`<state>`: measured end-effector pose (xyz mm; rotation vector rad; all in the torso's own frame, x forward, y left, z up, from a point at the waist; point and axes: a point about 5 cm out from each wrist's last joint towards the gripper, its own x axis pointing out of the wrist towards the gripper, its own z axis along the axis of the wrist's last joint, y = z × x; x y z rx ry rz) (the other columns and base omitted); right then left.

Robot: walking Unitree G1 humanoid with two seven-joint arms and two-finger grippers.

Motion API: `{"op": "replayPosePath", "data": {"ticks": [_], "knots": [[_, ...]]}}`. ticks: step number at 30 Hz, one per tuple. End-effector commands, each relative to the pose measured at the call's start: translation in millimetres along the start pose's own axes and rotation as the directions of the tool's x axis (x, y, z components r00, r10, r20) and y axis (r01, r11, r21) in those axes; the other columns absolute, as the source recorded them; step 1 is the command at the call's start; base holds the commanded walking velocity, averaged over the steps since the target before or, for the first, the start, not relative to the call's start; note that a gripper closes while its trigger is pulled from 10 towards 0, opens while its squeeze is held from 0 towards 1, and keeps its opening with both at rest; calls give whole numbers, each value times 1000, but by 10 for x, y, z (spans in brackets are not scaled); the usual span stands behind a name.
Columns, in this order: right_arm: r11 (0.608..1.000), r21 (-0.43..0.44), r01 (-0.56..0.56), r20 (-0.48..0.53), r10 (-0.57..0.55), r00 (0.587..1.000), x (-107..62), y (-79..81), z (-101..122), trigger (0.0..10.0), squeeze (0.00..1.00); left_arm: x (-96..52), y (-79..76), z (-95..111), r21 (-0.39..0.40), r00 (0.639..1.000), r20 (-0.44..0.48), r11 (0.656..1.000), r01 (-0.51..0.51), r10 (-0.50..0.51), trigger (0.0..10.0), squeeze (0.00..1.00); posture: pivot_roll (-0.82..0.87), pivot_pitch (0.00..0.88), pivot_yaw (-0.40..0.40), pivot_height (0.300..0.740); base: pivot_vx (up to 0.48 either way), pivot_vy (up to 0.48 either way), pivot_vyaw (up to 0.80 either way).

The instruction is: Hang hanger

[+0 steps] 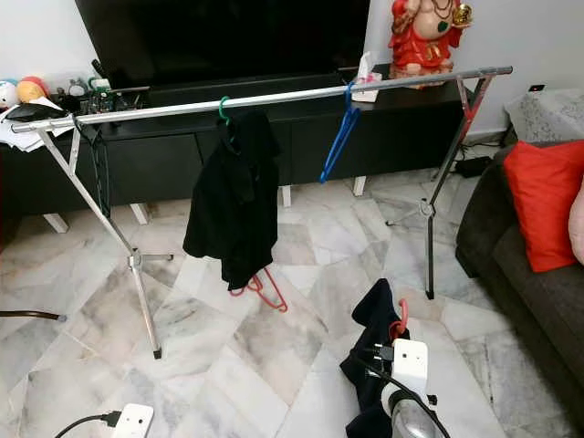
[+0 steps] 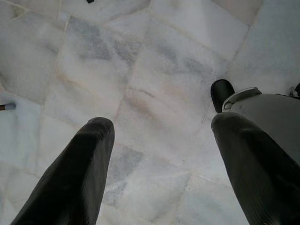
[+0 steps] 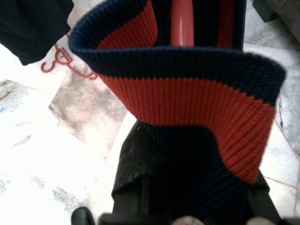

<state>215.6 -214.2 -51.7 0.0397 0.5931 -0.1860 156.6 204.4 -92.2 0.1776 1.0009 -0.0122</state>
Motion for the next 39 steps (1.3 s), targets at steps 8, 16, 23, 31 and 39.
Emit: {"op": "replayPosePath", "data": {"ticks": [8,16,23,31,39], "knots": [[999,27,25,44,-27,999,32,-44,108,10000,0,-1,37,3,-6,1000,0,1000,-5,5,10000,0,-22,0,49,740,0,0,0],[999,36,21,37,-23,999,39,-39,113,10000,0,-3,57,-3,-1,1000,-4,1000,-10,10,10000,0,-21,0,52,740,-215,0,-177],[1000,21,22,30,-23,999,34,-32,96,10000,0,2,48,22,0,1000,4,1000,-6,6,10000,0,-20,0,52,740,-261,0,-584],[999,23,43,32,-43,999,32,-55,96,10000,0,1,49,22,-1,1000,8,1000,-5,5,10000,0,-17,0,53,740,-280,0,0],[999,20,43,20,-43,999,35,-56,89,10000,0,3,60,40,-2,1000,14,1000,-6,6,10000,0,-16,0,53,740,-285,0,-456]]}}
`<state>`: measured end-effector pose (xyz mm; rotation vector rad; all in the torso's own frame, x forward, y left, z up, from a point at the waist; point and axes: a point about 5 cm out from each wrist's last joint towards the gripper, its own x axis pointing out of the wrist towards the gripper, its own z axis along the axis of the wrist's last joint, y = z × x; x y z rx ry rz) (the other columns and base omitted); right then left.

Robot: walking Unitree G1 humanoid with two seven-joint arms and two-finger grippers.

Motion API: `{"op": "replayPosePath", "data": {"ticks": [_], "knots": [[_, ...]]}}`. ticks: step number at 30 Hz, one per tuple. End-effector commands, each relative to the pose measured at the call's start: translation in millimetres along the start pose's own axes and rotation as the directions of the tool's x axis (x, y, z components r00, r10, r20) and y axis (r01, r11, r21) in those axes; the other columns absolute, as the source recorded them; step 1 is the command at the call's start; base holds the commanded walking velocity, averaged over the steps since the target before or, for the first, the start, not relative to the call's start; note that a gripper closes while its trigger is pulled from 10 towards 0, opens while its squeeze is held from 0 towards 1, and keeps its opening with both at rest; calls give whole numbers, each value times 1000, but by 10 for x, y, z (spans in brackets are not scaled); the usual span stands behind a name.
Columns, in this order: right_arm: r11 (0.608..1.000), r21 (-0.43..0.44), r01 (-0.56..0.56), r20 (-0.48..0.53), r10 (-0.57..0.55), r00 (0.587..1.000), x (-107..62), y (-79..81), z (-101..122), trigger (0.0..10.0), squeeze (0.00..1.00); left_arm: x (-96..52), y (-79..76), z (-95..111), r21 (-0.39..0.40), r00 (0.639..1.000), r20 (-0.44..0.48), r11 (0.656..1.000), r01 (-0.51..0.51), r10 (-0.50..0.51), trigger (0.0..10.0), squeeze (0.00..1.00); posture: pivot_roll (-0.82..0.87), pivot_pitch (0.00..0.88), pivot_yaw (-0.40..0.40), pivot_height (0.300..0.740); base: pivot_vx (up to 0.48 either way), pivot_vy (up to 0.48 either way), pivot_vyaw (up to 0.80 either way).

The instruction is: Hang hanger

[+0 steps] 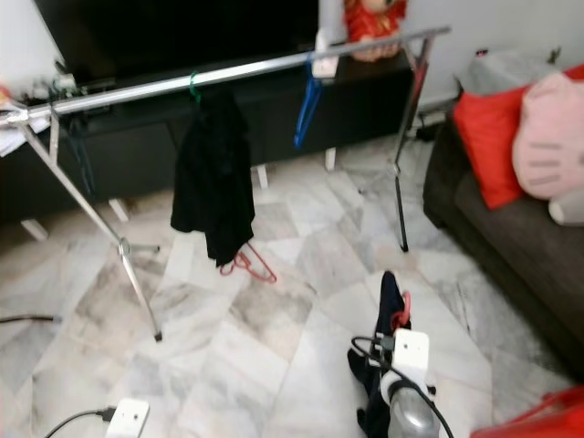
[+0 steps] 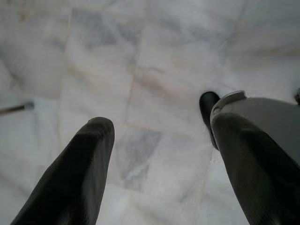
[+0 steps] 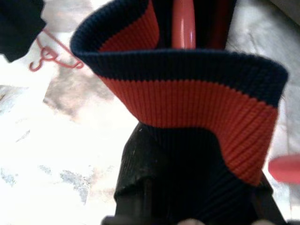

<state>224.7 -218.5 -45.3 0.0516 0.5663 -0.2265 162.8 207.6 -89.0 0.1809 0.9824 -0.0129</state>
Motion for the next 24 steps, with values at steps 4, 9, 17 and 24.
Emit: {"op": "replayPosePath", "data": {"ticks": [4,9,17,24], "knots": [[1000,-8,17,-3,-17,1000,-13,-38,-19,10000,0,-4,8,-14,-4,1000,0,1000,0,0,10000,0,-16,0,53,740,-283,0,-406],[1000,-14,19,1,-19,1000,-13,-40,-15,10000,0,-5,4,-17,-3,1000,-1,1000,3,-3,10000,0,-16,0,53,740,-285,0,0],[1000,-13,18,-1,-18,1000,-13,-37,-17,10000,0,-6,10,-18,-8,1000,0,1000,1,-1,10000,0,-13,0,51,740,-285,0,0],[1000,-13,17,3,-17,1000,-15,-34,-17,10000,0,-7,11,-18,-8,1000,1,1000,1,-1,10000,0,-14,0,52,740,-286,0,0]]}}
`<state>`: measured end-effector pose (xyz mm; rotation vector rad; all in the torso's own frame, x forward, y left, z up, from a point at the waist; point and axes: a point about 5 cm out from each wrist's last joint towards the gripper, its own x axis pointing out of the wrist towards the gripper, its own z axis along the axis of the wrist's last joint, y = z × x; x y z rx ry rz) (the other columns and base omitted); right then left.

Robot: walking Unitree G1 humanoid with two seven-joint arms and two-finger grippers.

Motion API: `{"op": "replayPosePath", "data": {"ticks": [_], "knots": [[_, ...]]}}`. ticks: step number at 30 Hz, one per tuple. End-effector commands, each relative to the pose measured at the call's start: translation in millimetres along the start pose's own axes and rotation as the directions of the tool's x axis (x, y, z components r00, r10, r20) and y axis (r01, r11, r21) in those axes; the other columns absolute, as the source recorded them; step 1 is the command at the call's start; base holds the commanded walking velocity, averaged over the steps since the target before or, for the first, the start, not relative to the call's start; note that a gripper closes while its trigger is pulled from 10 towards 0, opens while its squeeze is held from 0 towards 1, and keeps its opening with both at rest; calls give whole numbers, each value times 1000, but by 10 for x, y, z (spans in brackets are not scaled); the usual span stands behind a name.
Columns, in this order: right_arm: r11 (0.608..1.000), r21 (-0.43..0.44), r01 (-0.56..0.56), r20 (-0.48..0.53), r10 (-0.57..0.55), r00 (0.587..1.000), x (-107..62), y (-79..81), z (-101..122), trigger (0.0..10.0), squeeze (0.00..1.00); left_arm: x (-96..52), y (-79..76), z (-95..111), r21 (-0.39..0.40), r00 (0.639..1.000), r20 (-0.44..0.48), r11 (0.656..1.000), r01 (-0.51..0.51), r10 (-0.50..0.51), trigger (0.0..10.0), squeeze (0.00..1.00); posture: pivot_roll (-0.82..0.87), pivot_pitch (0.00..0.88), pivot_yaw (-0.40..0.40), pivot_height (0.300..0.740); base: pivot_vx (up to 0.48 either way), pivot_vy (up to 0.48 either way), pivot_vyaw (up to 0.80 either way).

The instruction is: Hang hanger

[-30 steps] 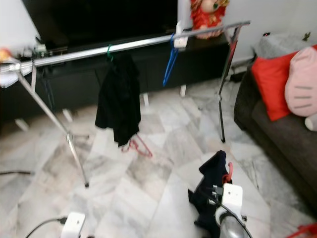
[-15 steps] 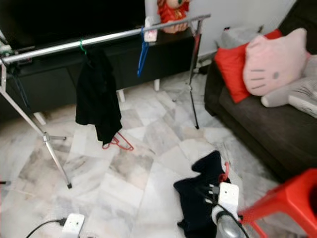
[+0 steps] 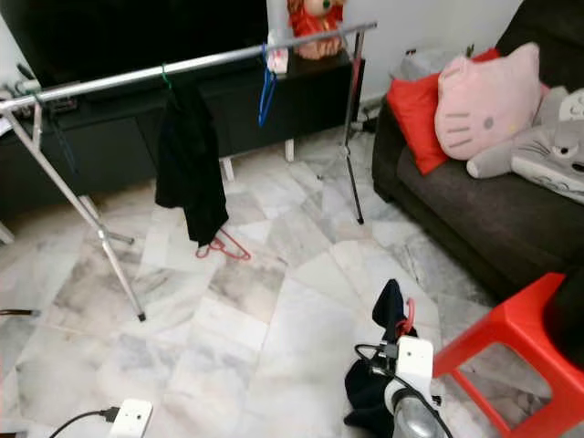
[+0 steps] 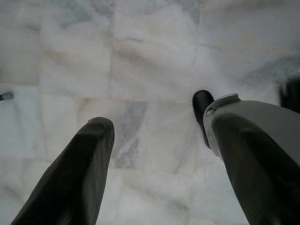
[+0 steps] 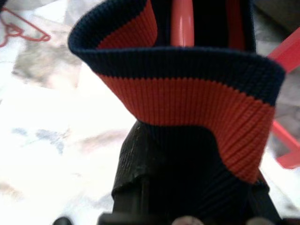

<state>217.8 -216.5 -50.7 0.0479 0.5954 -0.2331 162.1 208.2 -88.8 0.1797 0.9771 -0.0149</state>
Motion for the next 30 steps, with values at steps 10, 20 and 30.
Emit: {"op": "replayPosePath", "data": {"ticks": [10,20,30], "knots": [[1000,-25,-4,27,5,1000,12,-16,55,10000,0,-6,11,-24,-7,1000,-5,1000,-2,2,10000,0,-11,0,52,740,-286,0,0],[997,-69,-22,46,25,999,19,-3,91,10000,0,-7,10,-26,-2,1000,-3,1000,-5,4,10000,0,-10,0,49,740,-81,0,496],[997,-72,-41,50,44,998,23,23,103,10000,0,-7,11,-28,-8,1000,-5,1000,-6,6,10000,0,-9,0,49,740,0,0,800]]}}
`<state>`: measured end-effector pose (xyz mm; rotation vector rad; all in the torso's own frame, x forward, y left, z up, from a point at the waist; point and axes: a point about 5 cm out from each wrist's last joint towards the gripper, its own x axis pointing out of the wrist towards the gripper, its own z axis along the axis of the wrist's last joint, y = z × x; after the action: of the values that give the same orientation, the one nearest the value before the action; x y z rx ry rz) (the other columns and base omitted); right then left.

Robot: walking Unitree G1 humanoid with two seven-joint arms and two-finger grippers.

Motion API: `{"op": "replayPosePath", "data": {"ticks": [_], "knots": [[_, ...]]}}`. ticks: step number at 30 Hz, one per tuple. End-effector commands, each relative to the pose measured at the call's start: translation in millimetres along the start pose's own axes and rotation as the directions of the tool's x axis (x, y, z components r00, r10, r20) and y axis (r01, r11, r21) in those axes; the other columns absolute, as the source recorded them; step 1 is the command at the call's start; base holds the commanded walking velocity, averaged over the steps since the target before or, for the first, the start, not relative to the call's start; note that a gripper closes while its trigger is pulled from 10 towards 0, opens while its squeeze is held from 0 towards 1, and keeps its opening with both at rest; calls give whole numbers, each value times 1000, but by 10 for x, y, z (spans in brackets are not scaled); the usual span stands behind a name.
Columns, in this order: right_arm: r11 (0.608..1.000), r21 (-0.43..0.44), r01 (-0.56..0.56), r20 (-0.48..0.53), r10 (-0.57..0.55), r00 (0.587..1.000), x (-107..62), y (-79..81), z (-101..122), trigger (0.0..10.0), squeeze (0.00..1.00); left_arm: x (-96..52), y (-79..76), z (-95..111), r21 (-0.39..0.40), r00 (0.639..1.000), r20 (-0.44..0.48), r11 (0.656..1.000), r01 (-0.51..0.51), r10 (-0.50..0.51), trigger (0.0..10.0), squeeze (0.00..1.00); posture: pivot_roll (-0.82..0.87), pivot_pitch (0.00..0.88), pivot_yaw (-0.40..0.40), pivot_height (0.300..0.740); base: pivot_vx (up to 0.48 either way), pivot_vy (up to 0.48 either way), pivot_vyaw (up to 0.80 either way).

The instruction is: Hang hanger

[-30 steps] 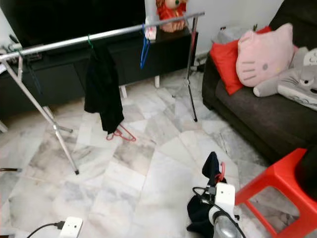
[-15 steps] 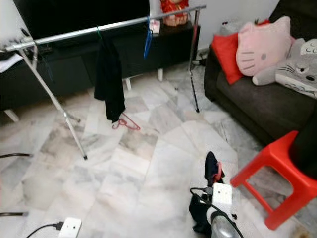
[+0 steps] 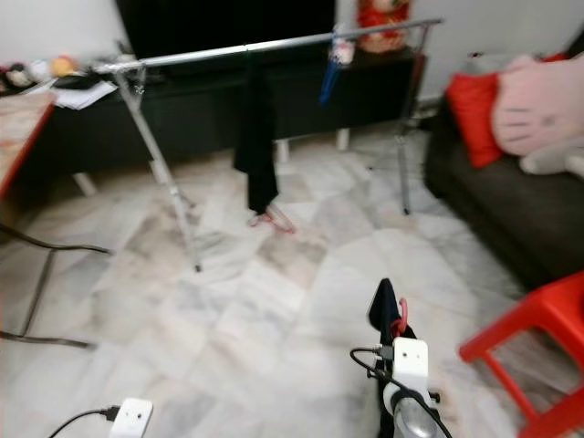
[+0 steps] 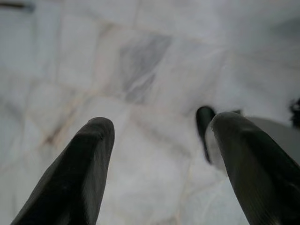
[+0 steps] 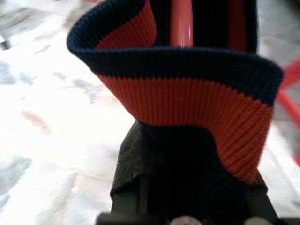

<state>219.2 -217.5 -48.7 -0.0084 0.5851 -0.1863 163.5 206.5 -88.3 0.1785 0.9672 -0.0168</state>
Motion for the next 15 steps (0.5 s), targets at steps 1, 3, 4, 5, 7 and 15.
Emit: {"op": "replayPosePath", "data": {"ticks": [1,3,4,5,7,15], "knots": [[1000,-5,-13,35,13,999,23,25,79,10000,0,-10,27,-45,-8,1000,-14,1000,-8,8,10000,0,-9,0,49,740,0,0,800],[1000,-3,-14,34,14,999,24,24,78,10000,0,-10,28,-44,-9,1000,-14,1000,-9,9,10000,0,-9,0,49,740,0,0,800],[1000,-5,-15,33,15,999,24,24,77,10000,0,-9,27,-43,-7,1000,-14,1000,-9,8,10000,0,-9,0,49,740,0,0,800],[1000,-5,-15,33,15,999,24,24,77,10000,0,-9,27,-43,-7,1000,-14,1000,-9,8,10000,0,-9,0,49,740,0,0,800],[1000,0,-15,32,15,999,22,19,74,10000,0,-9,30,-42,-8,1000,-14,1000,-9,9,10000,0,-10,0,51,740,0,0,800],[1000,1,-19,30,19,999,22,17,73,10000,0,-9,24,-44,-8,1000,-15,1000,-7,7,10000,0,-10,0,49,740,0,0,800]]}}
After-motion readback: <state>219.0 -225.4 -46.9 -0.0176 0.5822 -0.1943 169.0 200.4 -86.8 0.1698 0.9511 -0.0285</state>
